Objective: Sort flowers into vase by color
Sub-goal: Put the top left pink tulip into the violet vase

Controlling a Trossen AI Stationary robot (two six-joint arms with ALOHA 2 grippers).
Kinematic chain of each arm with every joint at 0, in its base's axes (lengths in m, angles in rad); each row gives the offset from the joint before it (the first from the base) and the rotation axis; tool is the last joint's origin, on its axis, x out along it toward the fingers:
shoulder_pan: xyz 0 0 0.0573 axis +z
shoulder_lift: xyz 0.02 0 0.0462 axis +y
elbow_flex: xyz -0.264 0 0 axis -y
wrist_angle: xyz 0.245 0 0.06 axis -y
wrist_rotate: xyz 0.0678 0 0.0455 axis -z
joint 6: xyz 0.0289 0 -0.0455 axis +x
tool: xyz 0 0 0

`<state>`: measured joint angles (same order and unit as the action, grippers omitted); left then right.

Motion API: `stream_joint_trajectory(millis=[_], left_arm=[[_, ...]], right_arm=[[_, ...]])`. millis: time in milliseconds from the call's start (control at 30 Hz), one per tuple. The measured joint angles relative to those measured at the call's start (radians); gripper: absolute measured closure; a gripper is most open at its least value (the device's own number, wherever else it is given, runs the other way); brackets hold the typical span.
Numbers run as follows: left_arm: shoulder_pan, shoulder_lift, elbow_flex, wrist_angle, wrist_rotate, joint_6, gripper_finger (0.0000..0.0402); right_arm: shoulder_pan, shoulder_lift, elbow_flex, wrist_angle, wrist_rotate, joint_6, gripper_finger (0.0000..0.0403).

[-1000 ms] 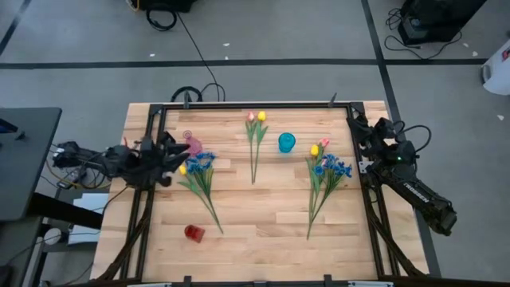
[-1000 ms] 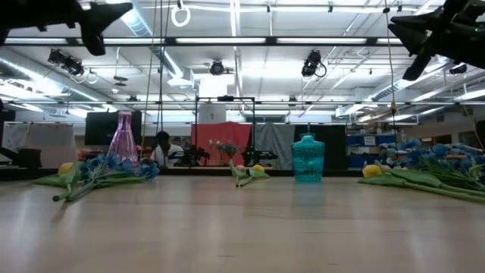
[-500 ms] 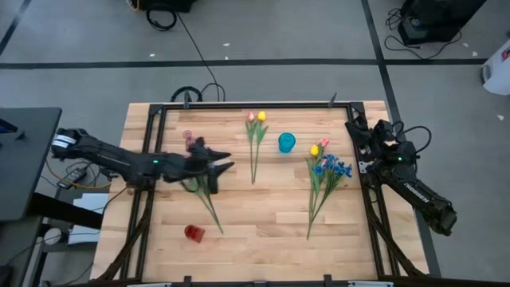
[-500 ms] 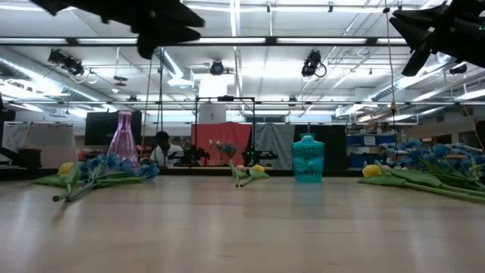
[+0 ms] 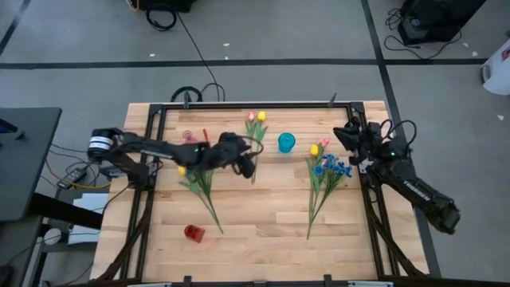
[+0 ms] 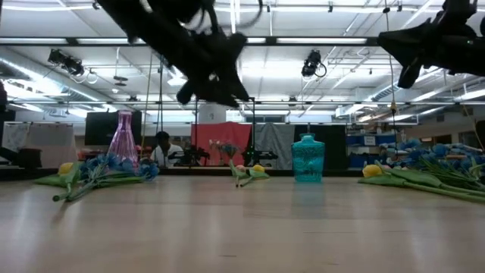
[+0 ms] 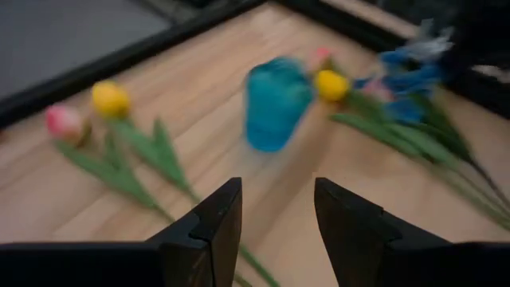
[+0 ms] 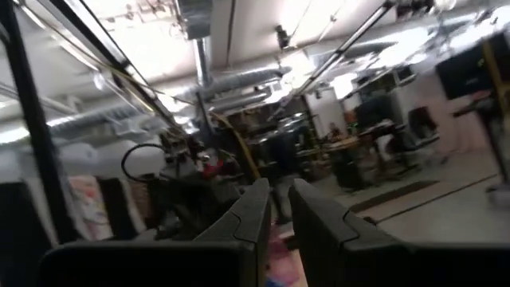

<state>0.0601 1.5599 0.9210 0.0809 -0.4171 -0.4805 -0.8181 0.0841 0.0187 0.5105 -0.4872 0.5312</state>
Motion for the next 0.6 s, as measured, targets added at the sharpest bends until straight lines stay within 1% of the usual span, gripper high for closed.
stream_joint_trajectory(millis=[67,167,233,333,433,600], left_arm=[[0.049,0.044,0.012,0.005,0.023,-0.022,0.0239],[0.109,0.104,0.029,0.0,0.033,-0.029,0.0239],[0.138,0.133,0.042,-0.012,0.032,-0.033,0.0239],[0.165,0.18,0.068,-0.022,0.033,-0.07,0.0239],[0.184,0.236,0.123,-0.115,0.035,-0.083,0.0239],[0.202,0.322,0.236,-0.255,0.035,-0.077,0.0239]], right_arm=[[0.0,0.026,0.012,0.026,0.016,-0.048,0.0338],[0.0,0.075,0.035,0.04,0.013,-0.108,0.0338],[0.0,0.112,0.057,0.041,-0.025,-0.122,0.0338],[0.001,0.188,0.086,0.037,-0.108,-0.136,0.0338],[0.003,0.275,0.105,0.034,-0.158,-0.153,0.0338],[0.029,0.386,0.111,0.052,-0.176,-0.201,0.0338]])
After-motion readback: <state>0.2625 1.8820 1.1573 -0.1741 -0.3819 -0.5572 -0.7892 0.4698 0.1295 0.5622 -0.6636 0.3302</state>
